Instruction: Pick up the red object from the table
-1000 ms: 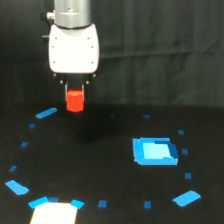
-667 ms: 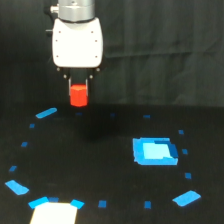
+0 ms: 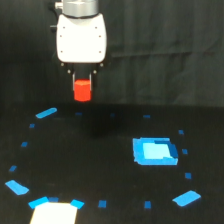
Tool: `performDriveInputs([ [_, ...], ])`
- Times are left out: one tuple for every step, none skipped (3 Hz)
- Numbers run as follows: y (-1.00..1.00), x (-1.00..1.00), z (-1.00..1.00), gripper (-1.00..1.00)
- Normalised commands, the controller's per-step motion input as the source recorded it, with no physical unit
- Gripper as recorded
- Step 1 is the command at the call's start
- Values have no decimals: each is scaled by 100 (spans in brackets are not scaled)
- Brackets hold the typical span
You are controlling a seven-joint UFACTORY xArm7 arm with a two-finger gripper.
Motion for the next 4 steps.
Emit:
performDriveInputs([
  [11,5,-28,-100],
  [-25,33,-16,-100],
  [-10,-3,50,-100],
  [-14,2,59,-100],
])
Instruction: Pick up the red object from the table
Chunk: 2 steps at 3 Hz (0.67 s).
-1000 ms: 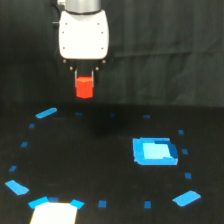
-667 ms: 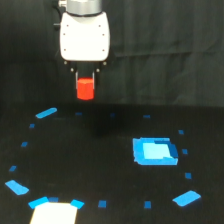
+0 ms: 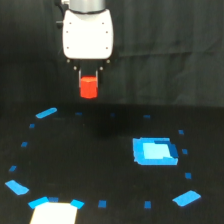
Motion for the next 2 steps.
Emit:
performDriveInputs([
  [-7,-3,57,-100],
  [-28,-4,48,-100],
])
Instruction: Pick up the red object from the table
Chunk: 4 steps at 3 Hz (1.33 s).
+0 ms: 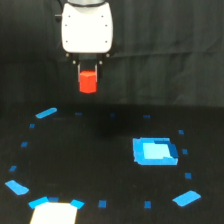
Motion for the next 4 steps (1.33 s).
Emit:
performDriveInputs([
  [27,-23,-8,-100],
  [9,17,32,-100],
  [-16,-9,39,-100],
  [15,24,-4,-100],
])
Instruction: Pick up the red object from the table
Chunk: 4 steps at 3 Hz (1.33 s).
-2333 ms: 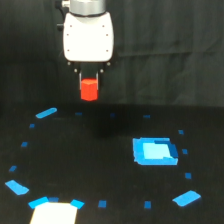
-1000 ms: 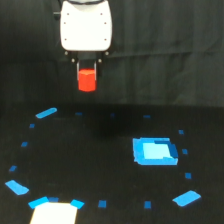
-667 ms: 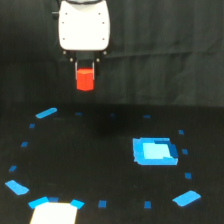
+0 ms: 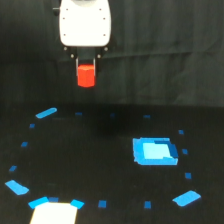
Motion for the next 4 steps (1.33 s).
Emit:
performDriveInputs([
  [-10,3,59,-100],
  [-24,-1,64,-100],
  [8,24,0,-100],
  [-13,31,-25,-100],
])
